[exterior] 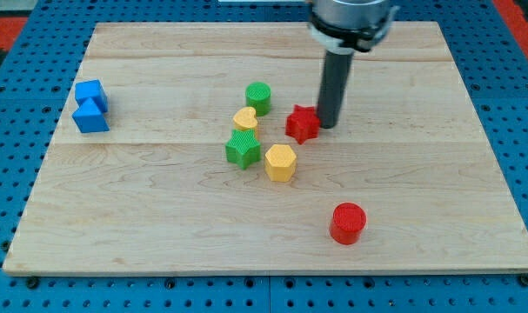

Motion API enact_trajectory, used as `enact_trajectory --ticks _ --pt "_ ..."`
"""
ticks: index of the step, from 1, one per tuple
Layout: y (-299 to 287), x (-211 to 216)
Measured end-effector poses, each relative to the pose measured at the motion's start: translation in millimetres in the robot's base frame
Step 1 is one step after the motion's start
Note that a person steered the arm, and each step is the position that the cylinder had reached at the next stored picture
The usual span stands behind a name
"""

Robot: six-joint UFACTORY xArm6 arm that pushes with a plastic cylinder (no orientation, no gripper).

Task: Keep red circle on right side of red star

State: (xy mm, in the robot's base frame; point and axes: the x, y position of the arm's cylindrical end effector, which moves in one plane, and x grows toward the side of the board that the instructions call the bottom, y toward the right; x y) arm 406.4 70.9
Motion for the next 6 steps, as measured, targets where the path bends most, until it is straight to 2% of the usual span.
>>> enact_trajectory --ticks 1,2,3,4,5,6 --pt "2 9" --pt "83 94" --pt "106 189" --pt "25 187" --pt "34 129" --pt "39 107"
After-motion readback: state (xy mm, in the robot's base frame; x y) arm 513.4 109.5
